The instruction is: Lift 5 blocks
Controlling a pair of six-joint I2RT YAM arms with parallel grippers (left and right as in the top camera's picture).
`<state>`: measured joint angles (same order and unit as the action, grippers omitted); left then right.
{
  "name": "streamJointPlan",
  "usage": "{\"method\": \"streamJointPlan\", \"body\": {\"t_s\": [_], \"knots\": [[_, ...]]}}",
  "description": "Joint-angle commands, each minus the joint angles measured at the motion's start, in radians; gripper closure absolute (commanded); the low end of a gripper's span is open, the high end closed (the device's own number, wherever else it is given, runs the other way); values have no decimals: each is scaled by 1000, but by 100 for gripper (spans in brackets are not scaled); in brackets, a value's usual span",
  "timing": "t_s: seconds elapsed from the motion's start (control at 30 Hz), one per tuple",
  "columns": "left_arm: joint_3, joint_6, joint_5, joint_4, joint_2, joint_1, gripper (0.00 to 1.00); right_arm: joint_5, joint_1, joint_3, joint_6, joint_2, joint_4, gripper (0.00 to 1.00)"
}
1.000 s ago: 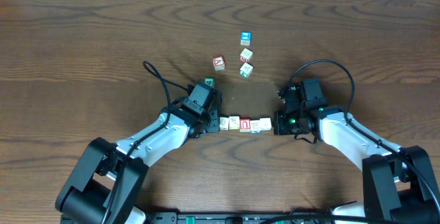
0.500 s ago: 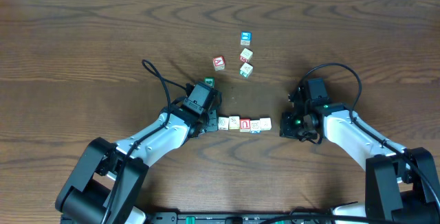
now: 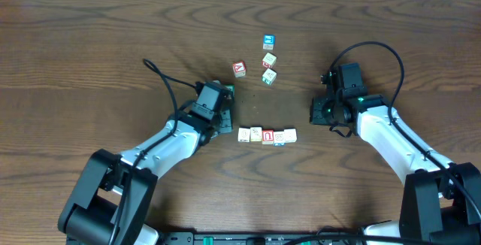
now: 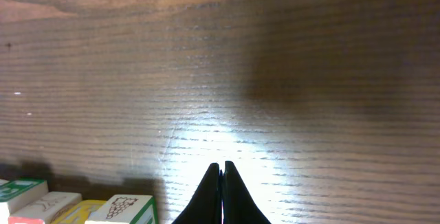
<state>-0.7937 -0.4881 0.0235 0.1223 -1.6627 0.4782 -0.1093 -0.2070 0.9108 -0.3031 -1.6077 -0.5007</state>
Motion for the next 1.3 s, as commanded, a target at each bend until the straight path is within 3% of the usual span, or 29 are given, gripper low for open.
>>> {"method": "streamJointPlan", "body": {"t_s": [0.0,0.33,0.63,0.87,1.27], "knots": [[-43,98,21,-1,-4,-28,93,35,14,10,70,-1,-9,99],[-121,144,136,-20,-4,-28,93,61,14,10,96,-1,4,99],[-121,170,327,-84,-5,-27,93,68,14,10,95,-1,21,99],[-124,111,328,-108,-64,-27,93,68,14,10,95,-1,27,99],[-158,110,332,-101,-142,42,93,68,15,10,95,-1,39,99]]}}
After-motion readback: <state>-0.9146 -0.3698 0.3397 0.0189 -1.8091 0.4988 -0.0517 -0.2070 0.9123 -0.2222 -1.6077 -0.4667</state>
